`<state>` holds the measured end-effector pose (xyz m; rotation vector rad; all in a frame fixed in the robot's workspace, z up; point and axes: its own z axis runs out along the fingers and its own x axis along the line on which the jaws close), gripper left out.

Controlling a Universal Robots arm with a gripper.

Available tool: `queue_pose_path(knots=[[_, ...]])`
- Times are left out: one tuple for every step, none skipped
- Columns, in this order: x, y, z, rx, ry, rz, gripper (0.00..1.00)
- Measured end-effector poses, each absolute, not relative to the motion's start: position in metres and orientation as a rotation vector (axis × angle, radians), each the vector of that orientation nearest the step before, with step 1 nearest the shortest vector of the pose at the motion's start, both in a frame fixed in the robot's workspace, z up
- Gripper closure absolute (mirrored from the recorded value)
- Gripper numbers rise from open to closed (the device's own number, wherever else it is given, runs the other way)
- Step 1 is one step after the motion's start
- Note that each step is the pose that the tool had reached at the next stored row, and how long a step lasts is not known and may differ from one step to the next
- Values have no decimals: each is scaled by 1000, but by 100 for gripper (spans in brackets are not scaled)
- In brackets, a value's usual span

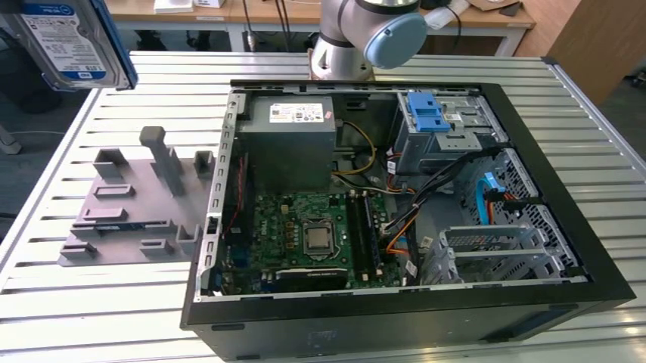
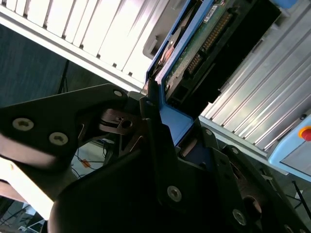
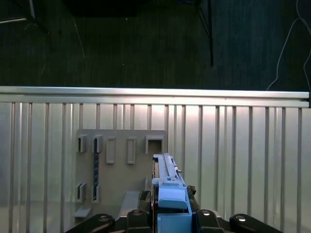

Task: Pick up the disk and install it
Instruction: 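Pick up the disk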

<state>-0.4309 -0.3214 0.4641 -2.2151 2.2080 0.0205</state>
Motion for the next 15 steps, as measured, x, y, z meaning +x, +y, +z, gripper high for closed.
queue_pose_path(knots=[[-431,-321,465,-2215,2208,21,63],[-431,-321,466,-2215,2208,21,63],[-431,-321,467,-2215,2208,21,63],[-431,-321,468,-2215,2208,21,63],[-431,-321,469,-2215,2208,21,63],[-431,-321,470,-2215,2208,21,63],[-431,-321,471,-2215,2208,21,63],[-431,-321,472,-2215,2208,21,63],[-431,-321,473,-2215,2208,21,63],[-431,-321,475,-2215,2208,21,63],[-431,-321,476,-2215,2208,21,63],[-431,-321,477,-2215,2208,21,63],[-431,-321,478,-2215,2208,21,63],[-431,-321,480,-2215,2208,20,63],[-431,-321,481,-2215,2208,21,63]])
